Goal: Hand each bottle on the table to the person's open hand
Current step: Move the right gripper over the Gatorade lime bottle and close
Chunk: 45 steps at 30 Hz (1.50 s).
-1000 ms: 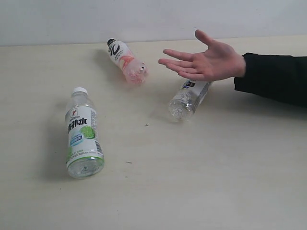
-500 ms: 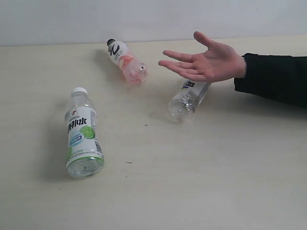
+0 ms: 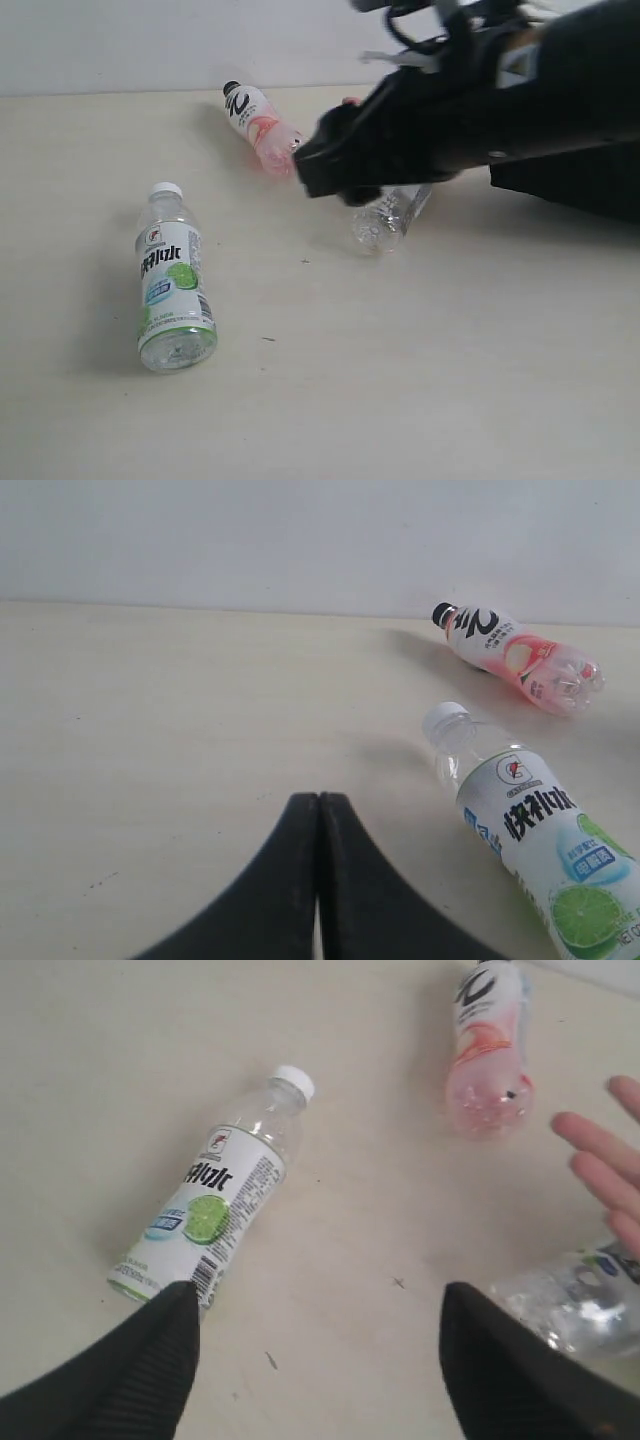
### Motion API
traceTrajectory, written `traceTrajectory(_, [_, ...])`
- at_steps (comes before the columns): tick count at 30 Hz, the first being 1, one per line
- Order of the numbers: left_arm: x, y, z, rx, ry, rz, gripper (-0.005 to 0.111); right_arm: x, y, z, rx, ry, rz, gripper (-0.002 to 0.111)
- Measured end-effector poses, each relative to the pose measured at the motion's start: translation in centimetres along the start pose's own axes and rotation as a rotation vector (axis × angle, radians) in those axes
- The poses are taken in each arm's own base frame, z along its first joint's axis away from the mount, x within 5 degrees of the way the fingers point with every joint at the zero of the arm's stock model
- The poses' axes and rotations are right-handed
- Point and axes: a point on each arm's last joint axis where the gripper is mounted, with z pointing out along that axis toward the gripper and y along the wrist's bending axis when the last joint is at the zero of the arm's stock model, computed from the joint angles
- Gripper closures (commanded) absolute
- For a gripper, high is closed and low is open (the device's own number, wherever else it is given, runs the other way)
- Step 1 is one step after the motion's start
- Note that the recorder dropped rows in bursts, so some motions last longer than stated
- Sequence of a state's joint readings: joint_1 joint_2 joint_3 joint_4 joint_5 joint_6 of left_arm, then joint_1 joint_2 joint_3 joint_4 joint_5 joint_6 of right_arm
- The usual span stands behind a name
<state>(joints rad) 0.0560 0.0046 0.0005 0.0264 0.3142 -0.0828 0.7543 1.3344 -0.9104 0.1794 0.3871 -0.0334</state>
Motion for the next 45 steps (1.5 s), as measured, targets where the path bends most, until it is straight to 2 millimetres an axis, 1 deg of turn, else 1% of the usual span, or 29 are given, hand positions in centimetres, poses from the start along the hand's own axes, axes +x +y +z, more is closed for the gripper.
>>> traceTrajectory(4, [0.0,0.0,0.0,0.0,0.0,0.0,0.107,-2.2,1.2,4.5,-0.023,0.076,-0.002,0.035])
traceTrajectory(7, [0.0,0.0,0.0,0.0,0.0,0.0,0.107,-3.0,2.0,7.6,-0.035,0.139,0.005,0.035])
traceTrajectory(8, [0.0,0.0,0.0,0.0,0.0,0.0,0.107,-3.2,2.4,9.4,-0.041,0.181,0.007,0.035])
traceTrajectory(9, [0.0,0.0,0.0,0.0,0.0,0.0,0.107,-3.3,2.7,10.4,-0.045,0.201,0.01,0.035])
traceTrajectory(10, [0.0,0.0,0.0,0.0,0.0,0.0,0.107,-3.4,3.0,12.1,-0.05,0.238,0.011,0.035])
traceTrajectory(11, [0.0,0.0,0.0,0.0,0.0,0.0,0.107,-3.4,3.3,12.9,-0.055,0.257,0.007,0.035])
traceTrajectory(12, [0.0,0.0,0.0,0.0,0.0,0.0,0.107,-3.3,3.9,14.2,-0.064,0.286,0.001,0.035])
traceTrajectory(14, [0.0,0.0,0.0,0.0,0.0,0.0,0.107,-3.4,4.6,15.7,-0.074,0.302,-0.007,0.035])
traceTrajectory(15, [0.0,0.0,0.0,0.0,0.0,0.0,0.107,-3.5,4.9,16.1,-0.078,0.306,-0.002,0.035])
traceTrajectory(17, [0.0,0.0,0.0,0.0,0.0,0.0,0.107,-3.7,5.0,17.6,-0.078,0.316,0.016,0.035])
traceTrajectory(19, [0.0,0.0,0.0,0.0,0.0,0.0,0.107,-3.9,5.1,18.2,-0.078,0.338,0.024,0.035])
traceTrajectory(21, [0.0,0.0,0.0,0.0,0.0,0.0,0.107,-4.0,5.2,18.7,-0.079,0.363,0.024,0.031])
traceTrajectory(24, [0.0,0.0,0.0,0.0,0.0,0.0,0.107,-4.3,5.3,18.9,-0.081,0.375,0.024,0.026])
traceTrajectory(31, [0.0,0.0,0.0,0.0,0.0,0.0,0.107,-4.2,5.3,19.0,-0.081,0.377,0.024,0.026])
traceTrajectory(42, [0.0,0.0,0.0,0.0,0.0,0.0,0.107,-2.0,5.0,21.6,-0.066,0.449,0.056,0.026])
traceTrajectory(45, [0.0,0.0,0.0,0.0,0.0,0.0,0.107,-1.7,4.9,21.9,-0.063,0.459,0.061,0.026])
